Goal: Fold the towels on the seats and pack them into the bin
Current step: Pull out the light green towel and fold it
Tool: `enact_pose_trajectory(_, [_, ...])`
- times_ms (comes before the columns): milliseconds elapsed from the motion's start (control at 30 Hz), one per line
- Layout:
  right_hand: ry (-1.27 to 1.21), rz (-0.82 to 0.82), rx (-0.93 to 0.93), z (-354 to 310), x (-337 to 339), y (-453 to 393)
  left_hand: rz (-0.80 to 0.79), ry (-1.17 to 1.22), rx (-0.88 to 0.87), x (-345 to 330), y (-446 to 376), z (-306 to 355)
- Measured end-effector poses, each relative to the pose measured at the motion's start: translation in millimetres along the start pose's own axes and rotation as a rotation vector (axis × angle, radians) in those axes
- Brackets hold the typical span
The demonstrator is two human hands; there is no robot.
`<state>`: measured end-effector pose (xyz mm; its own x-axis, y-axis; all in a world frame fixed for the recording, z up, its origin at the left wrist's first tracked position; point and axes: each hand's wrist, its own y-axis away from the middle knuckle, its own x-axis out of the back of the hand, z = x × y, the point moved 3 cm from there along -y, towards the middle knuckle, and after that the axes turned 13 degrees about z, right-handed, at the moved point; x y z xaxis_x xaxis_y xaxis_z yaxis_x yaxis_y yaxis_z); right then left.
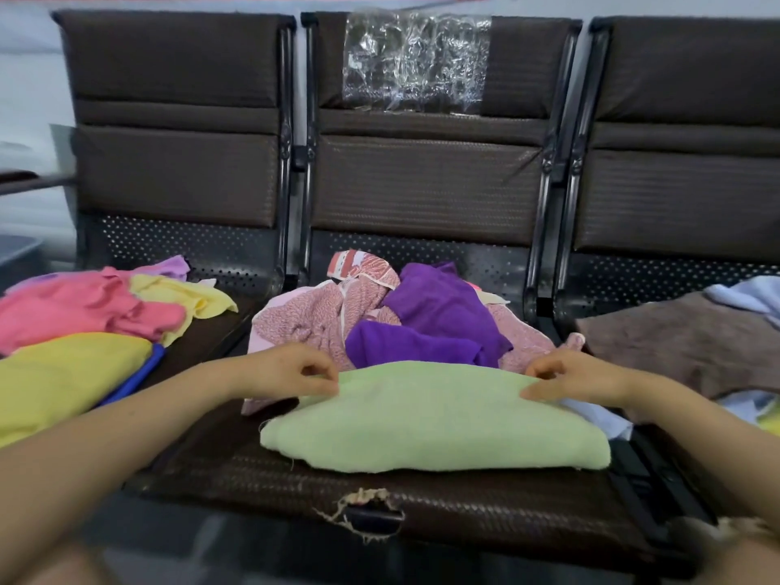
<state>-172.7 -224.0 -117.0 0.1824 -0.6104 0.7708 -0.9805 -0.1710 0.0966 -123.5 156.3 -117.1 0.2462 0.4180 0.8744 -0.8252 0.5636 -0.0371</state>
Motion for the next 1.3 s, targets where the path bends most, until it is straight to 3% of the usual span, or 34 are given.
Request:
enact_pose_trajectory(200, [0.263,0.101,0.187,1,-4,8,-0.036,-0.083,-0.009,-2,3,-1])
enact_pose_trajectory(300, [0.376,0.132,0.171,-8,-2,11,0.007,-0.192,-0.051,1,3,3])
enact_pose_trajectory(400, [0.385,0.311,0.101,-19,18,16,0.229,-0.212,-0.075,22,1,15])
enact_pose_trajectory(500, [0.188,0.523,0.056,-33,45,29,0.519,-0.180,-0.083,56,4,35])
enact_pose_trajectory(633, [-0.030,0.814,0.131,-70,84,43,0.830,-0.169,-0.178,101,5,67])
enact_pose_trajectory(767, [-0.262,1.066,0.215,-115,131,56,1.122,0.021,-0.120,152,7,103])
enact_pose_trajectory(967, [-0.398,1.020,0.282,-160,175,76,1.268,0.258,-0.082,201,14,138])
enact_pose_trajectory(1067, [-0.608,0.973,0.318,-176,186,87,1.347,0.354,-0.111,216,25,155])
enact_pose_trajectory(1300, [-1.088,0.675,0.230,-212,201,94,1.417,0.681,-0.145,253,45,177])
